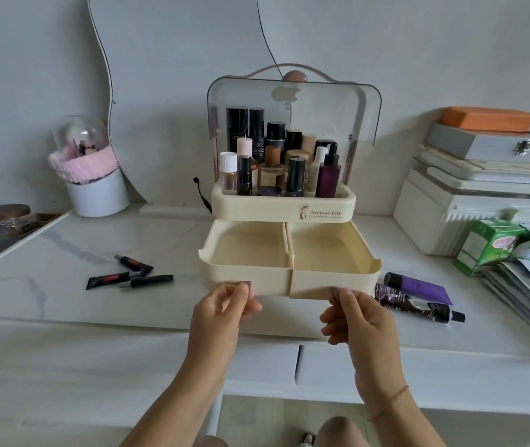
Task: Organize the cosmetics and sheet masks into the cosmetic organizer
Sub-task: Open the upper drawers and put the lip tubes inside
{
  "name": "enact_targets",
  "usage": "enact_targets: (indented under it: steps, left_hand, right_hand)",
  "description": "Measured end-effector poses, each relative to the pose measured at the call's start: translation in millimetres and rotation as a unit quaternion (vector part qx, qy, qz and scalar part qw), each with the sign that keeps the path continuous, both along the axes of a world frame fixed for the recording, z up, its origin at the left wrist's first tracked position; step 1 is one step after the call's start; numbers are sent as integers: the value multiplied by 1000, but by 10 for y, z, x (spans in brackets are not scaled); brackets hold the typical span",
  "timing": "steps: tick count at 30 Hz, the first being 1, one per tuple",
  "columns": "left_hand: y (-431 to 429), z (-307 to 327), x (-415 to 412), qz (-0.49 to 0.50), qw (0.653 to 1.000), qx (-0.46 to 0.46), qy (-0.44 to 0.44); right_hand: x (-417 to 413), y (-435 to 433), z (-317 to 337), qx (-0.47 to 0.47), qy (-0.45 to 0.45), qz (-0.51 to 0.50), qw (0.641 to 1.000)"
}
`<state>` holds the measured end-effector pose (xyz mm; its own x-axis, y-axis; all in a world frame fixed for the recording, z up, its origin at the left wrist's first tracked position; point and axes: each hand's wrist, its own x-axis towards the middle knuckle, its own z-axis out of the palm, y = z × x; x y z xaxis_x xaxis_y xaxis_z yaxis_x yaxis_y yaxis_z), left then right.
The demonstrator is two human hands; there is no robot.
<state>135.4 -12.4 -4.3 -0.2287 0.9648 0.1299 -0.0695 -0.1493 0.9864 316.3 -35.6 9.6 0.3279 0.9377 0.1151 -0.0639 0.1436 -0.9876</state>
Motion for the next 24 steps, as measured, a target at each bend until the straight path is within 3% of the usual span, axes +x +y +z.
enact_targets:
  steps: [9, 13, 16, 19, 22, 24]
  left_hand:
    - [-148, -71, -41, -24, 999, 21, 13]
    - [-172, -51, -468, 12, 990, 58, 130]
    - [14, 18, -1083, 107, 960, 93, 239]
    - [359, 65, -1696, 168, 898, 96, 396]
    - [694, 89, -2126, 83, 849, 16, 522]
    - [859, 70, -2279, -2, 819, -39, 573]
  right_hand:
    - [-71, -106, -88, 13, 29, -22, 999]
    - [-282, -296, -188, -22, 43, 9, 999]
    - [-701, -406, -238, -22, -48, 121, 991]
    - [-1233, -313, -203, 58, -178, 212, 959]
    - [-1746, 81, -163, 155, -331, 236, 901]
    - [-2013, 429, -150, 159, -426, 220, 863]
